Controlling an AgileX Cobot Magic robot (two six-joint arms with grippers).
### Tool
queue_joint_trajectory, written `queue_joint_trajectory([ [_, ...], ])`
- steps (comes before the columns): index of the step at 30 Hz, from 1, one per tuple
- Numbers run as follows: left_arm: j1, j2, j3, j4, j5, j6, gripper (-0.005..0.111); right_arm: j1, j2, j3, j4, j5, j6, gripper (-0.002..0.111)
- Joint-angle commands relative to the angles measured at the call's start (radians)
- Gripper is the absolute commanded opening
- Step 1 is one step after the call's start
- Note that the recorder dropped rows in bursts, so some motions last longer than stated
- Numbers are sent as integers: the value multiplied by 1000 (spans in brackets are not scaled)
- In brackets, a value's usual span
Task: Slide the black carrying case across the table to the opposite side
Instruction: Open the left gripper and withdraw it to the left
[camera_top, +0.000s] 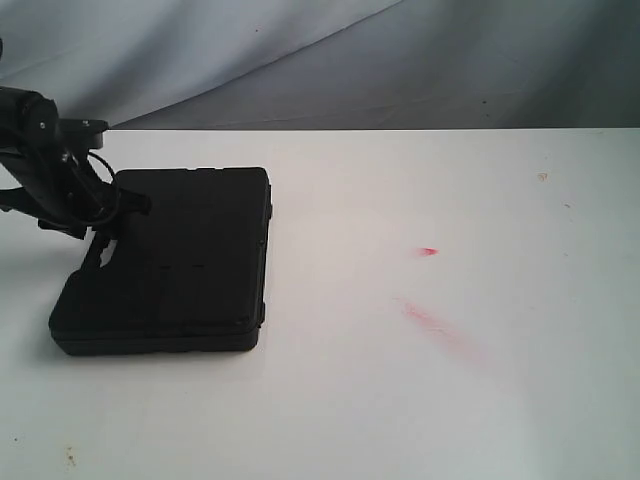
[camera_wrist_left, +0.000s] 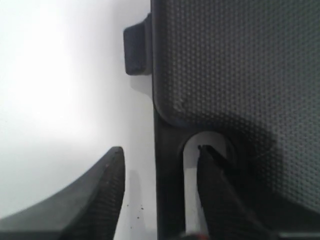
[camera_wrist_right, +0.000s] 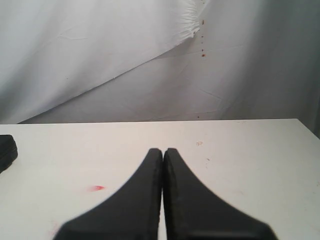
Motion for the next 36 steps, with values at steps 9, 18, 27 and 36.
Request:
queue_joint_trajectory([
  [9, -4, -268, 221, -3, -206, 1, 45, -6, -5, 4, 8, -10, -9, 0],
  [18, -16, -526, 451, -46, -408, 0, 45, -6, -5, 4, 8, -10, -9, 0],
  [27, -16, -769, 663, -44, -512, 0, 45, -6, -5, 4, 8, -10, -9, 0],
  [36, -16, -1010, 844, -44, -552, 0, 45, -6, -5, 4, 8, -10, -9, 0],
])
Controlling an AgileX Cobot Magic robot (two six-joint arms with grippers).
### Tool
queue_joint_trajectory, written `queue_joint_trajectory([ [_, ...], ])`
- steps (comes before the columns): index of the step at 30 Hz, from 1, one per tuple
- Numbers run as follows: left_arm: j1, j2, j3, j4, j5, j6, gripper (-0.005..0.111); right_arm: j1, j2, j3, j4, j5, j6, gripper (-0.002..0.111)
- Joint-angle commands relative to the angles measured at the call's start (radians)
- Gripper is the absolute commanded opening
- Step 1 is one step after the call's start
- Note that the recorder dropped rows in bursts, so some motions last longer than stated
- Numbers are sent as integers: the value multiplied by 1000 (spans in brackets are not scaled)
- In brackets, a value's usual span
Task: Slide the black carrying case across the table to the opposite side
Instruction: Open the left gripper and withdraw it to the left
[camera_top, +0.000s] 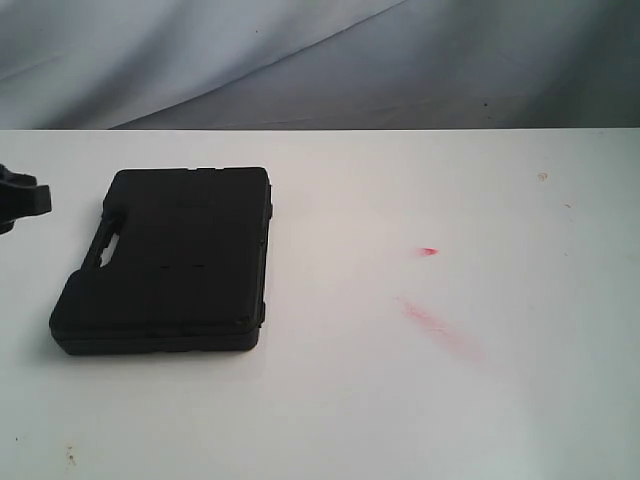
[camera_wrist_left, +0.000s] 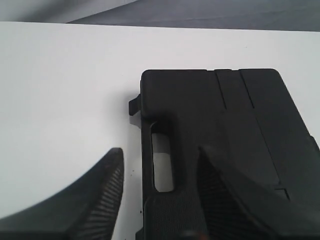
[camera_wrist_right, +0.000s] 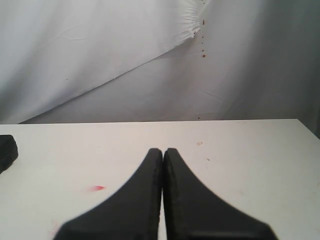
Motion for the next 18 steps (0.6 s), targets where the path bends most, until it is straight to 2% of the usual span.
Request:
queue_joint_trajectory([
  [1, -5, -120, 76, -4, -21, 0, 45, -6, -5, 4, 8, -10, -9, 0],
  [11, -5, -391, 212, -4, -38, 0, 45, -6, -5, 4, 8, -10, -9, 0],
  [14, -5, -462, 249, -4, -44, 0, 35, -6, -5, 4, 8, -10, -9, 0],
  [18, -5, -544, 292, -4, -46, 0, 10, -6, -5, 4, 8, -10, -9, 0],
])
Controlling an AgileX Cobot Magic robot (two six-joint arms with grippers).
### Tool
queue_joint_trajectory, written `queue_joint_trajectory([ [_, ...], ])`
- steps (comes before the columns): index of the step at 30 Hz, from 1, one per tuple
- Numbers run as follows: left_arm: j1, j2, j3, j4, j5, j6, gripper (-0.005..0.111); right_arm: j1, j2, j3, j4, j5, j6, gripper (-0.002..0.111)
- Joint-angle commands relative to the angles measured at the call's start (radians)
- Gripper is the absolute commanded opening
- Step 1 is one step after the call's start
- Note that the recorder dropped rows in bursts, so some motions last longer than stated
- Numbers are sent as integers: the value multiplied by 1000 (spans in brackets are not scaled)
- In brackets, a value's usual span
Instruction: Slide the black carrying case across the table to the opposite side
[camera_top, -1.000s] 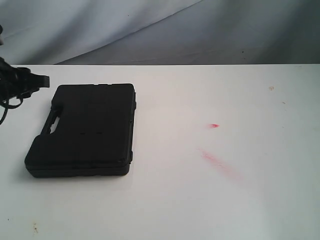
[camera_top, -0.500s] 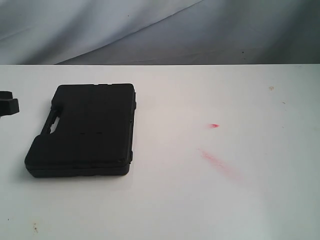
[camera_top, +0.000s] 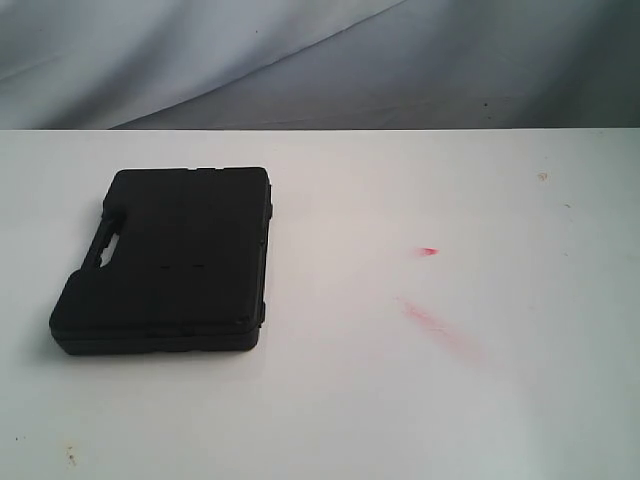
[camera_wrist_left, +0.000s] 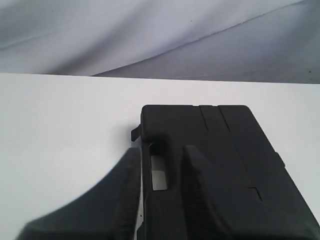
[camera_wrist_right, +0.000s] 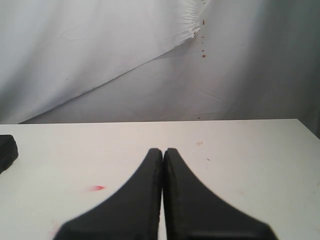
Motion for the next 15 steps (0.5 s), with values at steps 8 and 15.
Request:
queue_joint_trajectory([
  [8, -5, -166, 79, -4, -18, 0, 0, -6, -5, 4, 8, -10, -9, 0],
  [15, -5, -267, 142, -4, -18, 0, 0, -6, -5, 4, 8, -10, -9, 0],
])
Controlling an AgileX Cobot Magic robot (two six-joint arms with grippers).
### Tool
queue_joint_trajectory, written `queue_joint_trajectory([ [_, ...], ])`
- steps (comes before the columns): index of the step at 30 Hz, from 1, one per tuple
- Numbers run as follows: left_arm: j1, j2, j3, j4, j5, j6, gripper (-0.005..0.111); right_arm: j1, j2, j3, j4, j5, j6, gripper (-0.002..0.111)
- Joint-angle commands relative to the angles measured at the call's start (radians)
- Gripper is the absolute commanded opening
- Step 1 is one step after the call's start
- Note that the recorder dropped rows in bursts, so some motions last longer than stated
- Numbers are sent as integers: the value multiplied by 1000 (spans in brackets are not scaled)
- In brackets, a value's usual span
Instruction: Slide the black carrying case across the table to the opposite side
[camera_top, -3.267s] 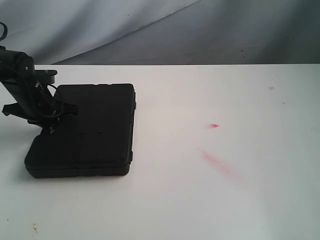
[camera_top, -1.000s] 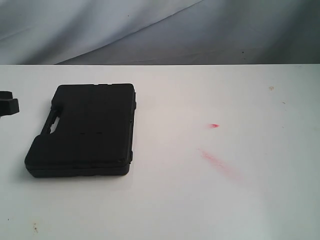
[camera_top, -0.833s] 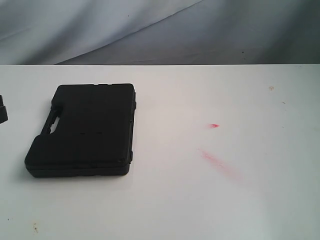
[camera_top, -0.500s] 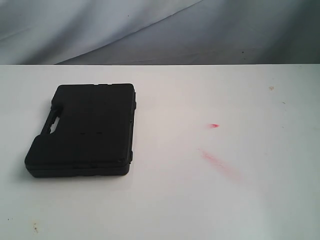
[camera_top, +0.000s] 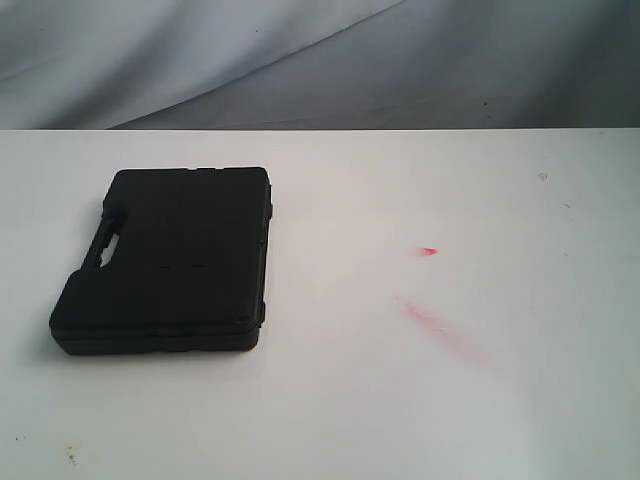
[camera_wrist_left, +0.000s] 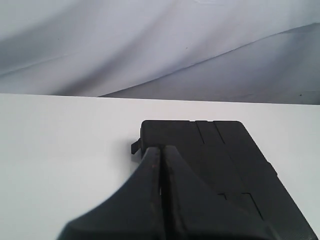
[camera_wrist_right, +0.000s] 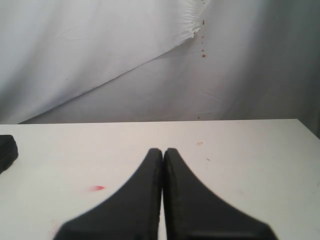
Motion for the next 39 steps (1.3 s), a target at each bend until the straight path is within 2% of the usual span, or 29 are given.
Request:
queue_joint_trajectory([
  [1, -5, -71, 51, -4, -10, 0, 0, -6, -5, 4, 8, -10, -9, 0],
  [18, -5, -359, 204, 2, -18, 0, 0, -6, -5, 4, 8, -10, -9, 0],
  [28, -5, -492, 243, 23, -29, 1, 0, -6, -5, 4, 8, -10, -9, 0],
  [39, -5, -501, 243, 25, 1, 1, 0, -6, -5, 4, 8, -10, -9, 0],
])
